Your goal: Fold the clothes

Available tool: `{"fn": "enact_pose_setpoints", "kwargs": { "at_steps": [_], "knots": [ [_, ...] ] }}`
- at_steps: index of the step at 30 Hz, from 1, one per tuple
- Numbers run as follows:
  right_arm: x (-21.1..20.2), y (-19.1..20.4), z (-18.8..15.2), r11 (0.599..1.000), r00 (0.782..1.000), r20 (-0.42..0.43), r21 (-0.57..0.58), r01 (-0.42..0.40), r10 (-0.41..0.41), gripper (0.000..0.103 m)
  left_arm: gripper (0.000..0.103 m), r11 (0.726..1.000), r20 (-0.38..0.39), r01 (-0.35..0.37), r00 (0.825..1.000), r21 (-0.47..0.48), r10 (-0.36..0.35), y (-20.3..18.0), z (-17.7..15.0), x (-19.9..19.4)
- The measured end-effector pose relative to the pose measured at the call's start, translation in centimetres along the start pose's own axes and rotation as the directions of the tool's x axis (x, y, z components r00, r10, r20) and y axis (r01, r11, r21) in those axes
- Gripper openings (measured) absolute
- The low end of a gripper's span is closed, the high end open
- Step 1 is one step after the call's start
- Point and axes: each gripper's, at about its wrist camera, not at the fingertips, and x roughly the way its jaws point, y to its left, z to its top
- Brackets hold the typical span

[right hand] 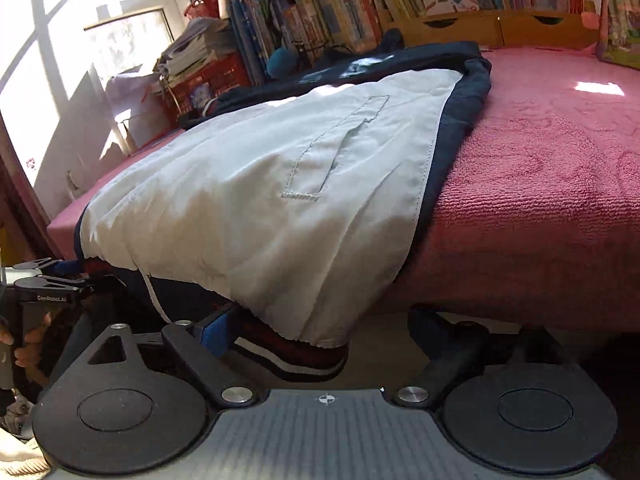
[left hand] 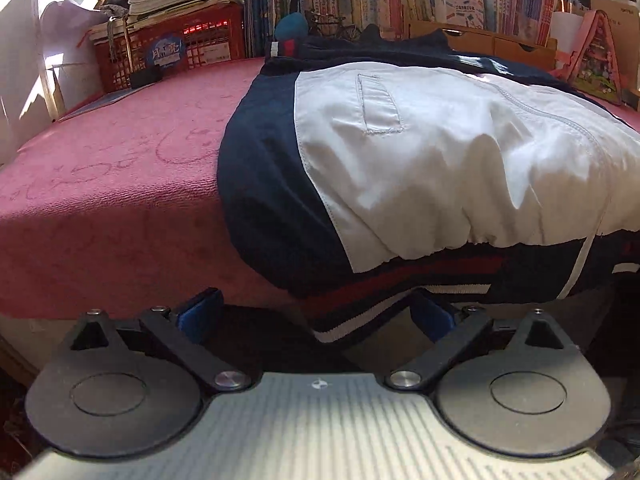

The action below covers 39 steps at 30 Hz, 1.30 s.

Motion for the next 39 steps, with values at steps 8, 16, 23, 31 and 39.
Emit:
{"fn": "enact_pose_setpoints", "kwargs": {
  "at_steps": [8, 16, 23, 31, 39],
  "knots": [
    [-7.2, 3.0, 4.1, 0.960, 0.962, 0.039, 0.061, -0.273, 0.271, 0.038, 0.024, 0.960, 0.186, 0.239, 0.960, -0.148, -0.210, 2.3, 5.7, -4.8],
    [-3.6, 1.3, 18.6, 0.974, 0.950, 0.265, 0.108, -0.198, 0.164, 0.037, 0.038, 0.977, 0.291, 0.120, 0.955, -0.177, -0.065, 4.0, 17.6, 0.6],
    [4.5, -1.7, 23.9, 0.990, 0.957, 0.257, 0.063, 0.123, -0.135, 0.070, 0.087, 0.996, 0.240, -0.006, 0.970, -0.085, 0.026, 2.8, 21.2, 6.8],
    [5.2, -0.6, 23.2, 0.852, 0.933, 0.253, -0.396, 0.342, -0.257, 0.098, 0.103, 0.982, 0.234, -0.081, 0.971, 0.171, 0.039, 2.6, 21.3, 9.0],
    [13.5, -2.8, 23.4, 0.956, 0.979, 0.079, -0.211, 0.203, -0.191, 0.094, 0.096, 0.984, 0.098, -0.054, 0.994, 0.169, 0.037, 2.2, 20.5, 14.2]
  ]
}}
